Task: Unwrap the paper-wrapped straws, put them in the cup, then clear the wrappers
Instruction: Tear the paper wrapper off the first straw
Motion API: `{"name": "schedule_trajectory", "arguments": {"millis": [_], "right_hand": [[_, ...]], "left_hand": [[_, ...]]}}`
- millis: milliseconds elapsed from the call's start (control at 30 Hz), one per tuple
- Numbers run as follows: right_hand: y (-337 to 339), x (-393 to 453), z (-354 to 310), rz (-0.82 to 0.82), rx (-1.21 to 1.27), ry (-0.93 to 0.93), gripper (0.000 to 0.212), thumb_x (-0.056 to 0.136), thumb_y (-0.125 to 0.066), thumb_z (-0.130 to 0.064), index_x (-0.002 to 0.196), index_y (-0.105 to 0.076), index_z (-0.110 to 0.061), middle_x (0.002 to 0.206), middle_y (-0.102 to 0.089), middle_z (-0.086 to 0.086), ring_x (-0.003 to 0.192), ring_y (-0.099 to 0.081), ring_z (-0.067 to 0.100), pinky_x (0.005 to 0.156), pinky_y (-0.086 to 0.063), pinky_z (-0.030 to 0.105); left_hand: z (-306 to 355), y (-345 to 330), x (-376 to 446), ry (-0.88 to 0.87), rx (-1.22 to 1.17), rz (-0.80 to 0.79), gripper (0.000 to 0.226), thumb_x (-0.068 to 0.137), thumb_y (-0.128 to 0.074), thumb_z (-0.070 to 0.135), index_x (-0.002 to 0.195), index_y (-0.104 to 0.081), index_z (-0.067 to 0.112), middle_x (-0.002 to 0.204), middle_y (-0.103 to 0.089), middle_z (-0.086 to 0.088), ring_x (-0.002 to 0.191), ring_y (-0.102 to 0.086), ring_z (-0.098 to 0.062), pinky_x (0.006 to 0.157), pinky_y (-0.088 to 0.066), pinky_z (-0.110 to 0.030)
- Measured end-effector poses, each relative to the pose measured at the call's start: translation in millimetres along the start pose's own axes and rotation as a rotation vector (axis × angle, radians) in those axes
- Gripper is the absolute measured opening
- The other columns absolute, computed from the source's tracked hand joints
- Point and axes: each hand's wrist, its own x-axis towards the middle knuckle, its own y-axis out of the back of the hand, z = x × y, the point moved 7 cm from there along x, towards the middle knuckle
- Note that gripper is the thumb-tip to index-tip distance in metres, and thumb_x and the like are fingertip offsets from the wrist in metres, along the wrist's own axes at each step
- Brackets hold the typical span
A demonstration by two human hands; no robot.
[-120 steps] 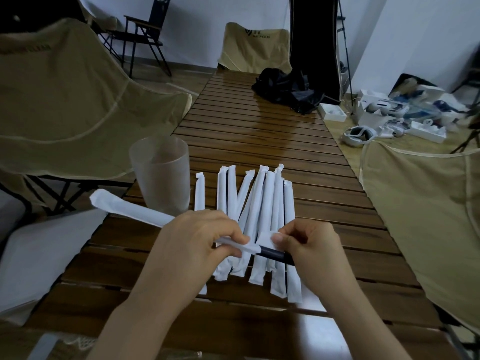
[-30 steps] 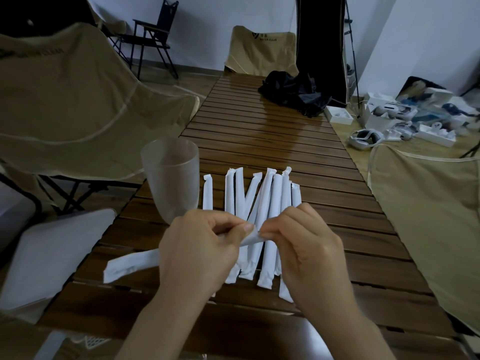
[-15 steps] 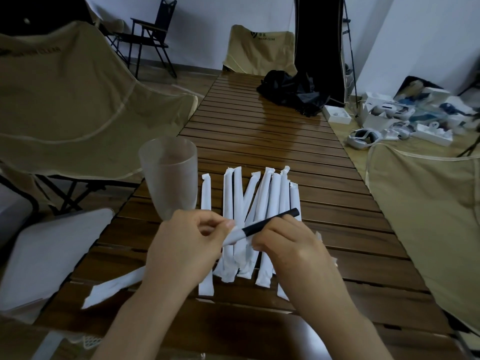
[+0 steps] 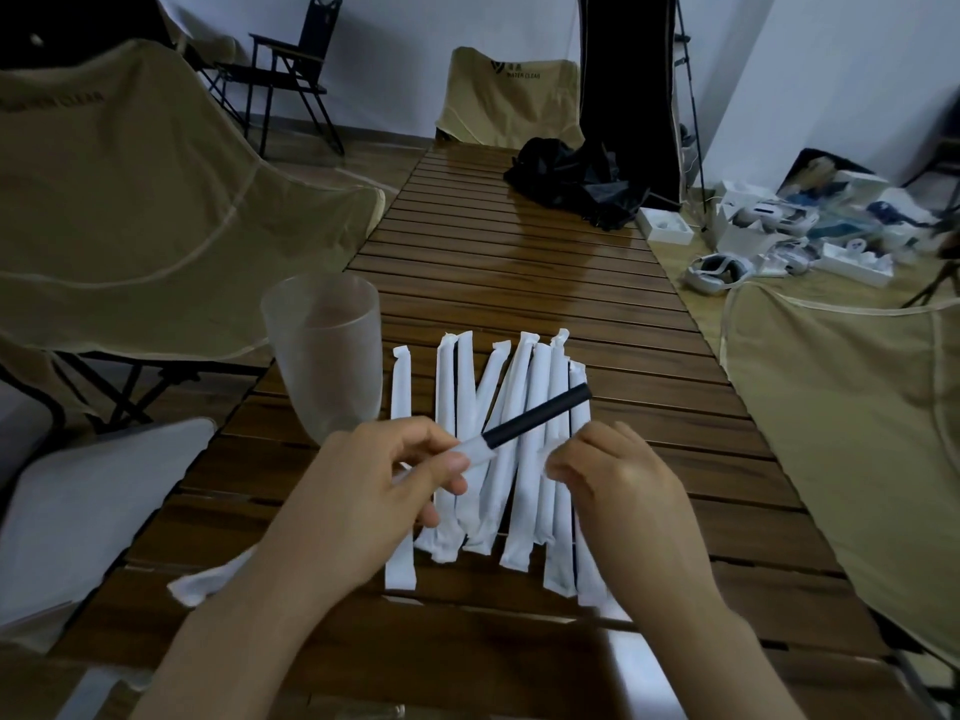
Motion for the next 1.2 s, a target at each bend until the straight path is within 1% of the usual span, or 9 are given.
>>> {"name": "schedule_trajectory", "arguments": {"millis": [133, 367, 500, 567, 667, 767, 900, 1000, 1200], "right_hand": [[-2, -7, 42, -0.04, 0.042, -0.313, 0.02, 0.08, -0.068, 0.001, 0.074, -0.07, -0.018, 0.07, -0.06, -0.007, 0.064, -0.055, 0.01, 0.055, -0.052, 0.033], [-4, -29, 82, -0.182, 0.025, -0.766, 0.01, 0.087, -0.066, -0.019, 0.097, -0.067, -0.019, 0.081, -0.064, 0.0, 0.071, -0.058, 0.016, 0.063, -0.05, 0.03], [13, -15, 57, -0.023, 0.033, -0.582, 0.033, 0.084, -0.066, -0.01, 0.115, -0.059, -0.02, 0.111, -0.055, -0.002, 0.101, -0.053, 0.019, 0.082, -0.05, 0.037], [30, -2, 31, 0.071, 0.089, -0.384, 0.039, 0.082, -0.066, -0.006, 0.115, -0.058, -0.023, 0.11, -0.047, -0.008, 0.103, -0.046, 0.012, 0.085, -0.044, 0.03], [25, 12, -11, -0.064, 0.179, -0.135, 0.026, 0.081, -0.069, -0.022, 0.105, -0.065, -0.03, 0.103, -0.052, -0.018, 0.099, -0.044, 0.002, 0.087, -0.039, 0.021], [-3, 9, -33, -0.256, 0.215, 0.007, 0.013, 0.084, -0.069, -0.027, 0.097, -0.071, -0.028, 0.095, -0.065, -0.014, 0.09, -0.054, 0.006, 0.081, -0.048, 0.03], [-18, 6, -24, -0.31, 0.263, -0.051, 0.015, 0.087, -0.066, -0.017, 0.1, -0.071, -0.022, 0.091, -0.066, -0.006, 0.085, -0.06, 0.01, 0.079, -0.051, 0.03], [-15, 5, -20, -0.303, 0.333, -0.08, 0.019, 0.087, -0.066, -0.029, 0.105, -0.068, -0.029, 0.097, -0.058, -0.017, 0.089, -0.055, 0.001, 0.078, -0.047, 0.017], [-19, 5, -21, -0.353, 0.342, -0.096, 0.011, 0.086, -0.067, -0.022, 0.097, -0.069, -0.026, 0.089, -0.064, -0.012, 0.08, -0.059, 0.006, 0.075, -0.053, 0.028]], "left_hand": [[-17, 7, -4, 0.016, 0.257, 0.068, 0.008, 0.087, -0.056, 0.048, 0.092, -0.062, 0.047, 0.08, -0.065, 0.025, 0.077, -0.063, 0.003, 0.066, -0.044, -0.011], [-21, -1, 0, 0.003, 0.34, 0.054, 0.006, 0.086, -0.055, 0.054, 0.089, -0.059, 0.052, 0.077, -0.059, 0.031, 0.078, -0.059, 0.006, 0.067, -0.046, -0.016], [-19, -6, -1, -0.003, 0.375, 0.038, 0.017, 0.087, -0.055, 0.054, 0.101, -0.063, 0.047, 0.087, -0.063, 0.026, 0.078, -0.057, 0.005, 0.062, -0.04, -0.008], [-18, -7, 0, -0.008, 0.392, 0.025, 0.02, 0.087, -0.057, 0.054, 0.103, -0.064, 0.046, 0.088, -0.063, 0.025, 0.077, -0.058, 0.005, 0.06, -0.038, -0.006], [-17, -10, 1, 0.0, 0.406, -0.012, 0.016, 0.085, -0.061, 0.052, 0.1, -0.063, 0.047, 0.084, -0.061, 0.028, 0.075, -0.057, 0.009, 0.056, -0.036, -0.004], [-13, -13, 1, -0.02, 0.39, -0.047, 0.017, 0.081, -0.065, 0.053, 0.097, -0.062, 0.05, 0.084, -0.06, 0.03, 0.078, -0.057, 0.01, 0.061, -0.035, -0.004], [-13, -21, 1, -0.029, 0.425, -0.124, 0.031, 0.081, -0.066, 0.05, 0.111, -0.061, 0.044, 0.106, -0.063, 0.025, 0.092, -0.055, 0.005, 0.07, -0.033, -0.002], [-11, -14, 3, -0.045, 0.362, -0.064, 0.035, 0.076, -0.071, 0.05, 0.11, -0.063, 0.044, 0.103, -0.066, 0.025, 0.092, -0.059, 0.006, 0.078, -0.046, -0.011], [-14, -8, 1, -0.024, 0.347, -0.021, 0.044, 0.071, -0.056, 0.07, 0.107, -0.061, 0.045, 0.095, -0.066, 0.027, 0.088, -0.061, 0.003, 0.079, -0.051, -0.02]]}}
